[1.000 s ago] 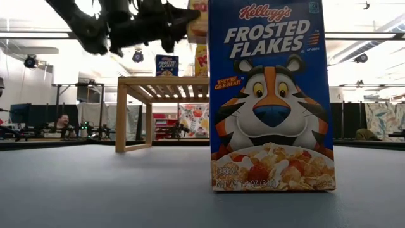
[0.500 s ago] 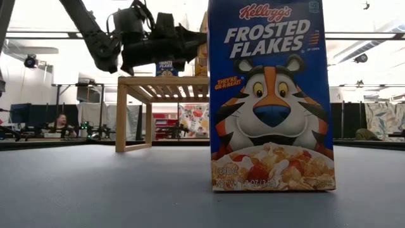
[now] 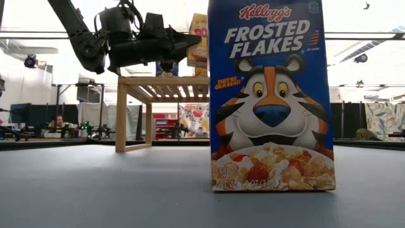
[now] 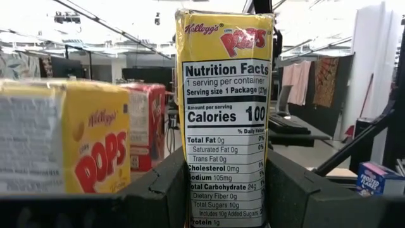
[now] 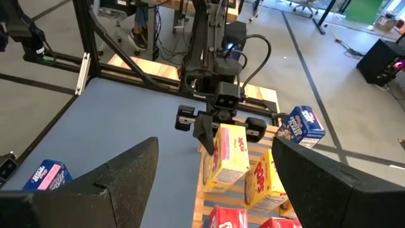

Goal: Stack cereal on shelf
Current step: Put the yellow cereal box on the shelf aligned with the other yellow cereal boxes, then put the left blue cereal box on the shelf aligned with the other blue cereal box

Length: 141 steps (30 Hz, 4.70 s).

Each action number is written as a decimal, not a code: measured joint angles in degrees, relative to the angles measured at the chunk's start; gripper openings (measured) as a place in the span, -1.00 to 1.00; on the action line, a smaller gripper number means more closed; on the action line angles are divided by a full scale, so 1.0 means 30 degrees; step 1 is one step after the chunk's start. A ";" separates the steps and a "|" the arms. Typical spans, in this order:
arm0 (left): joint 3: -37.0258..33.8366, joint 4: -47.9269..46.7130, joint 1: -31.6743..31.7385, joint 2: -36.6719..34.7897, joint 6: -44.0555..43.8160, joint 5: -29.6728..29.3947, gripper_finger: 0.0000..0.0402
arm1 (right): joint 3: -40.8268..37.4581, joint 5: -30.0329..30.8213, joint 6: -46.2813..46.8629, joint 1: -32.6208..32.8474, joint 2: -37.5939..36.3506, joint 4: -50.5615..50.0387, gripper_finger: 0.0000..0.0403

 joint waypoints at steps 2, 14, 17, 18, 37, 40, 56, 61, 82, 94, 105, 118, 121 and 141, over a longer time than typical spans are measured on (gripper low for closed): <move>0.0000 -0.0023 0.0009 0.0156 0.0004 -0.0004 -0.29 | -0.0198 0.0000 0.0022 -0.0002 0.0006 0.0030 0.48; -0.0035 0.0032 0.0022 0.0877 0.0146 -0.0459 -0.22 | -0.0810 0.0000 0.0168 -0.0003 0.0083 0.0433 0.49; -0.0024 0.0043 0.0022 0.1042 0.0153 -0.0484 -0.17 | -0.0810 0.0000 0.0169 0.0000 0.0083 0.0588 0.48; -0.0022 0.0053 0.0022 0.1071 0.0156 -0.0534 -0.16 | -0.0810 0.0000 0.0175 0.0000 0.0083 0.0626 0.47; -0.0008 0.0670 0.0022 0.2037 0.0335 -0.1188 -0.09 | -0.0818 0.0000 0.0113 0.0000 0.0235 0.0633 0.47; -0.0007 0.0653 0.0022 0.2037 0.0323 -0.1183 -0.09 | -0.0818 0.0000 0.0087 0.0000 0.0266 0.0640 0.49; 0.0015 0.0529 0.0000 0.2021 -0.0270 -0.1158 0.32 | -0.0832 -0.0007 0.0231 0.0000 0.0360 0.0640 0.48; -0.0159 0.0469 0.0000 0.1733 -0.0284 -0.1158 0.38 | -0.0839 -0.0007 0.0219 0.0000 0.0360 0.0636 0.49; -0.3975 -0.0882 0.0000 -0.3173 -0.0048 -0.2379 0.53 | -0.0843 -0.0011 0.0394 0.0000 0.0346 0.0626 0.50; -0.6573 -0.5389 -0.2282 -0.9749 0.0419 -0.3973 0.53 | -0.0847 -0.0007 0.0233 0.0000 0.0114 0.0267 0.47; -0.0598 -2.1346 -0.9691 -1.1786 -0.0616 -1.0867 0.46 | -0.0898 -0.0007 0.0430 0.0000 -0.0077 -0.0598 0.47; 0.2810 -2.4199 -1.7054 -0.7898 -0.4290 -1.7026 0.34 | -0.1379 -0.0208 0.0379 0.0044 -0.0077 -0.0657 0.45; 0.2805 -2.4179 -1.7790 -0.7265 -0.5692 -1.7814 0.34 | -0.1473 -0.0454 0.0610 0.0046 -0.0077 -0.0793 0.45; 0.8769 -2.6681 -1.8593 -0.1192 -0.6707 -1.6144 0.34 | -0.1460 -0.1829 0.2040 0.1545 -0.0346 -0.0554 0.45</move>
